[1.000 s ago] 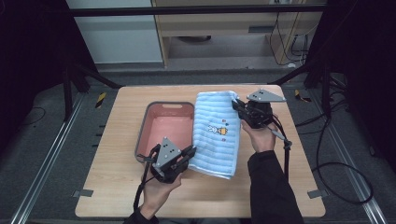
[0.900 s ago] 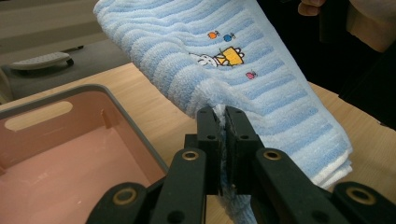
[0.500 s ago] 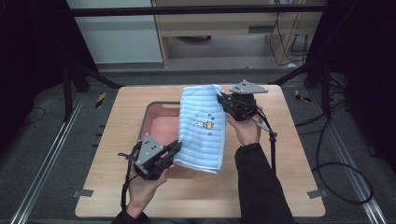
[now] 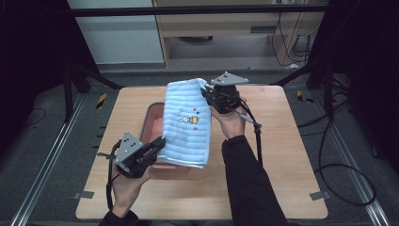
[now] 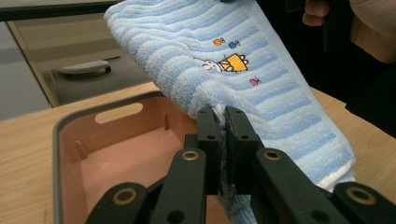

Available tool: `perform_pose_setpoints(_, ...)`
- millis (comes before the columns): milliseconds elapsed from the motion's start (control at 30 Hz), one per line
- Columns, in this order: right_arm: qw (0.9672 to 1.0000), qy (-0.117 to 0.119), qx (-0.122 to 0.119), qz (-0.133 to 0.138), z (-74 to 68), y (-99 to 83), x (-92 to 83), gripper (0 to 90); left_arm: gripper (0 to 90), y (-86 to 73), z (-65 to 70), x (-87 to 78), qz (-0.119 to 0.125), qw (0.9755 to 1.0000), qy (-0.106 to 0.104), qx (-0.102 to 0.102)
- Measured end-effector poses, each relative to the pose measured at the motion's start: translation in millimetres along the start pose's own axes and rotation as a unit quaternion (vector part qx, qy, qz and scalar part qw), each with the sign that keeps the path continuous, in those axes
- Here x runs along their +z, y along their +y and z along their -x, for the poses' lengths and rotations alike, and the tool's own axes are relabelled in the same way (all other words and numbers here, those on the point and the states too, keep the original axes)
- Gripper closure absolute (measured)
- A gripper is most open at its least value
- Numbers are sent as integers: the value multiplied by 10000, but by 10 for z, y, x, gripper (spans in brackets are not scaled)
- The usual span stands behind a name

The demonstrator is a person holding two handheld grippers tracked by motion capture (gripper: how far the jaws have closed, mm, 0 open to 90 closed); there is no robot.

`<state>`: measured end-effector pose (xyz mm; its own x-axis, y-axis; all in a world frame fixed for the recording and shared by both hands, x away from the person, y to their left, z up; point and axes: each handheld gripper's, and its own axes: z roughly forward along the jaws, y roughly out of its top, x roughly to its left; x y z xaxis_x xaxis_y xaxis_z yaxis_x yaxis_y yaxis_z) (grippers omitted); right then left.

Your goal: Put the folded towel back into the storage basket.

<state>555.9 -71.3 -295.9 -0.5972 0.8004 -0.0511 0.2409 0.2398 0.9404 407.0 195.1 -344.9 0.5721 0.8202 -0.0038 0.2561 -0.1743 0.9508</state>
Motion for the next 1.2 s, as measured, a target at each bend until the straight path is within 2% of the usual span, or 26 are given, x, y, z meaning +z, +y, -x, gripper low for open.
perform_pose_setpoints(467,9999,151,33,-31,-134,76,356,836,854,-15,-230,-63,35,9996,248,-139)
perform_pose_setpoints(800,9998,174,44,-65,-159,103,508,836,854,-48,-359,-22,-8,9991,367,-215)
perform_pose_setpoints(900,9998,197,46,-65,-166,99,589,836,854,-63,-422,-16,-8,9987,467,-211)
perform_pose_setpoints(967,9998,204,37,-72,-164,90,615,836,854,-69,-432,-11,-19,9987,429,-263)
perform_pose_setpoints(1000,9997,210,48,-115,-167,71,664,836,854,-76,-450,-13,-32,9984,502,-261)
perform_pose_setpoints(1200,9995,223,84,-197,-178,30,777,836,854,-137,-509,49,-117,9982,499,-320)
